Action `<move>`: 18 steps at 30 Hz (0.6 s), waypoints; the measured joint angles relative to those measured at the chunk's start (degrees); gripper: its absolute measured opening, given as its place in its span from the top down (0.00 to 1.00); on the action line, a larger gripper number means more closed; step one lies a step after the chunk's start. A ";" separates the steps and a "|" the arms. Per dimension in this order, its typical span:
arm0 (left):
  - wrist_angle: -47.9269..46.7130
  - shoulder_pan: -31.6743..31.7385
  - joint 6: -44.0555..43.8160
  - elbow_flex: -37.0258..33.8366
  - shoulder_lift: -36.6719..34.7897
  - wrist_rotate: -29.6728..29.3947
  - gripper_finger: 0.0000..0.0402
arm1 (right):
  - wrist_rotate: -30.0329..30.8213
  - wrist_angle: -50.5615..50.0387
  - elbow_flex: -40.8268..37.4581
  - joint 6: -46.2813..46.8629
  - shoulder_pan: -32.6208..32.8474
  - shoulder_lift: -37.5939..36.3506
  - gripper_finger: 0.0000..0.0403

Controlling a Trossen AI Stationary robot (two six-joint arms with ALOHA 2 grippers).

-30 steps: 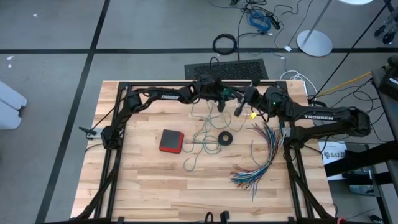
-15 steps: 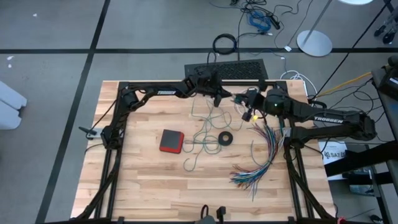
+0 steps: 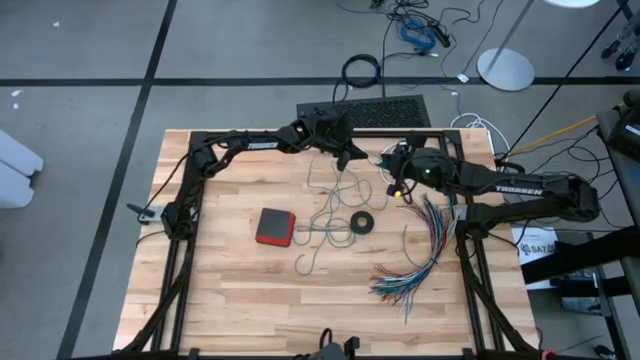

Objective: Coiling cords
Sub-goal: Coil the green wire cable on the spool

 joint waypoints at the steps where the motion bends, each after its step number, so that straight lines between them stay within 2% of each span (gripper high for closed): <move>1: 0.53 0.01 -0.68 0.00 -0.03 0.77 1.00 | 1.11 -0.01 0.00 -0.61 0.05 0.84 1.00; 5: 0.91 0.02 -2.27 0.00 -0.09 3.24 1.00 | 6.91 0.58 0.00 -3.83 0.06 4.42 1.00; 11: 0.84 -0.61 -3.15 0.00 -1.03 4.67 1.00 | 15.74 10.20 -0.02 -7.61 0.77 7.88 1.00; 18: 2.08 -2.23 -3.17 0.00 -1.47 6.58 1.00 | 16.27 19.64 -0.02 -8.91 0.69 10.72 1.00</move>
